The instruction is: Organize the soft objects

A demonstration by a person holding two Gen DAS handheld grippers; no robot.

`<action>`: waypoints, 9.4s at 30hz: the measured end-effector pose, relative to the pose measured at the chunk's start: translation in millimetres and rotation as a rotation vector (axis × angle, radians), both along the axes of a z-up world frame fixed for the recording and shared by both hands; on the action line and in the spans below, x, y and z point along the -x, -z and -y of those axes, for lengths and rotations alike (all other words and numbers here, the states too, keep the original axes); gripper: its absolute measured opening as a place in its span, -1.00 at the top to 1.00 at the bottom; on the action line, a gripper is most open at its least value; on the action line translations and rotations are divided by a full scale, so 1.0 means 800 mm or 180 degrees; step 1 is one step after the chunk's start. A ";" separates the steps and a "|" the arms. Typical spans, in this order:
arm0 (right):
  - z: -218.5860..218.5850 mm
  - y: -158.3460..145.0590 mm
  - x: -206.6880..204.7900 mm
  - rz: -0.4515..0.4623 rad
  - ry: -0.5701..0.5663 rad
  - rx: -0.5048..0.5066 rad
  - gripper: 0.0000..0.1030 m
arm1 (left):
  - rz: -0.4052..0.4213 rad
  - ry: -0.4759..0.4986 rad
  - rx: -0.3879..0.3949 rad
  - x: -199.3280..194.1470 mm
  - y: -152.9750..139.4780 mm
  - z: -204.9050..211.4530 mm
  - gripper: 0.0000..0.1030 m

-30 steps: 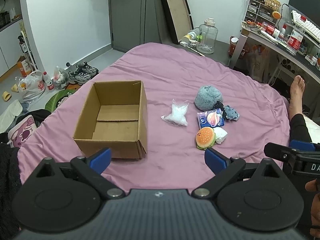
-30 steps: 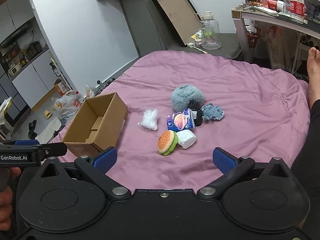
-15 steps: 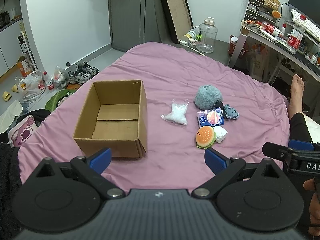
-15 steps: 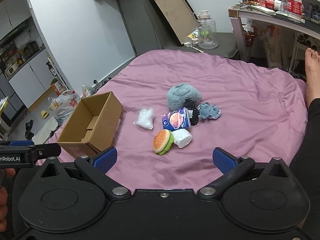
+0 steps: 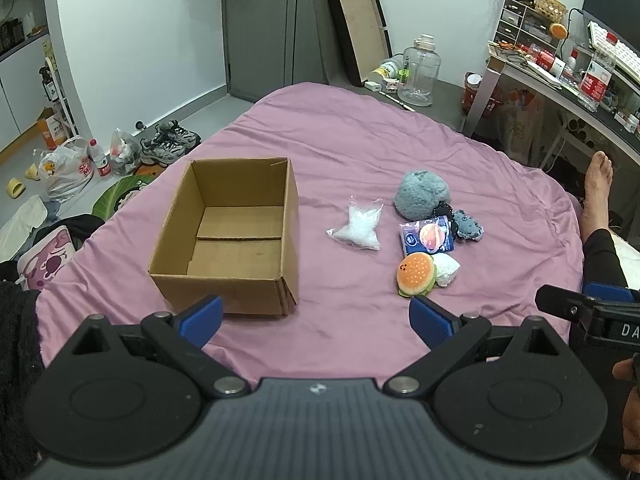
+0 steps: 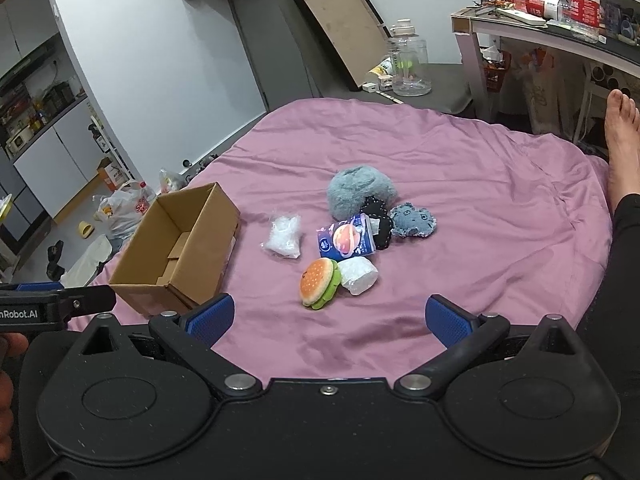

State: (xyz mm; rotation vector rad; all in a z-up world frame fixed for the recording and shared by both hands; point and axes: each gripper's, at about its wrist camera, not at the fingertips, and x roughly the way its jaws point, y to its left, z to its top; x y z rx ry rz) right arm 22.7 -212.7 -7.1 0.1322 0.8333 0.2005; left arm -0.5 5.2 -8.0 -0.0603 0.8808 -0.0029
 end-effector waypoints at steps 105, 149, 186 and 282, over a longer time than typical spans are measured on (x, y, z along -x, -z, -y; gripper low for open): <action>-0.004 0.163 -0.173 -0.0906 -0.0004 -0.0457 0.21 | -0.0807 -0.0441 0.1063 -0.174 0.125 0.017 0.24; -0.175 0.067 -0.174 -0.0115 -0.0280 -0.0777 0.21 | -0.0249 -0.0390 0.0388 -0.208 0.074 -0.112 0.24; -0.244 0.089 -0.227 -0.0231 -0.0159 -0.0857 -0.48 | -0.0374 -0.0644 0.0336 -0.255 0.095 -0.209 -0.27; 0.162 0.178 -0.195 -0.0575 0.1260 -0.1599 -0.54 | -0.0588 -0.0775 0.0210 -0.263 0.200 0.161 -0.95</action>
